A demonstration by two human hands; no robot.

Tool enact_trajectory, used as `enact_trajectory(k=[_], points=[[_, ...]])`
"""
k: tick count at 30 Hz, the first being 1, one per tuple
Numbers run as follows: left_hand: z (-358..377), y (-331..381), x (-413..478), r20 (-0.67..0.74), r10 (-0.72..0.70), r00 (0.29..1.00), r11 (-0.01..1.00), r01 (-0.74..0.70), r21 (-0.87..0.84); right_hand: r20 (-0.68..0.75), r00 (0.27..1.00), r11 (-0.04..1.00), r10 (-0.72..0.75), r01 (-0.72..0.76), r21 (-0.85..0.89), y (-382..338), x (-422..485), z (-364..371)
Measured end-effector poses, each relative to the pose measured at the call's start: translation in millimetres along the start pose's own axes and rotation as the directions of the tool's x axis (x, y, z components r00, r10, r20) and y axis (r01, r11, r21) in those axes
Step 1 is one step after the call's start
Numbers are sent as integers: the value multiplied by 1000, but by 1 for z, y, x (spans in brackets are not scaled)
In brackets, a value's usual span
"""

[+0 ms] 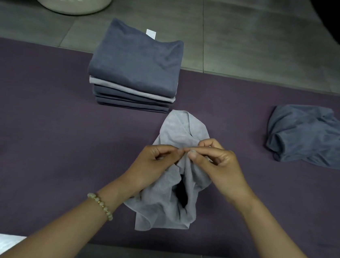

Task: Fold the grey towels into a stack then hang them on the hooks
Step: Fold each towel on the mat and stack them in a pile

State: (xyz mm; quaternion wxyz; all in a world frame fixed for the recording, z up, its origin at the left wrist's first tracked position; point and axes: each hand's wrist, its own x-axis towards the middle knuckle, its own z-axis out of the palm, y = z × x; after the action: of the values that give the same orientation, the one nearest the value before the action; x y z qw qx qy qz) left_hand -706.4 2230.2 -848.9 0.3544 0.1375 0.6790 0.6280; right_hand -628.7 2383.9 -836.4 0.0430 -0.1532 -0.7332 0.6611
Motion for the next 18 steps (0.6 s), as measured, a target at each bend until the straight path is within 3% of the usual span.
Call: enact_trajectory(k=[8,13,18], points=[[2,-1,-4,74,69,995,997,-66,-36,-40,996,990,81,-76,119,2,0,-1],[-1,2,-3,72,95,993,995,-98,31,142,982,990,125,-113,-84,-1,3,-21],[-23,35,-3,-95,213,973,939,-177,293,62,992,969,106,-89,-229,-39,-5,-40]])
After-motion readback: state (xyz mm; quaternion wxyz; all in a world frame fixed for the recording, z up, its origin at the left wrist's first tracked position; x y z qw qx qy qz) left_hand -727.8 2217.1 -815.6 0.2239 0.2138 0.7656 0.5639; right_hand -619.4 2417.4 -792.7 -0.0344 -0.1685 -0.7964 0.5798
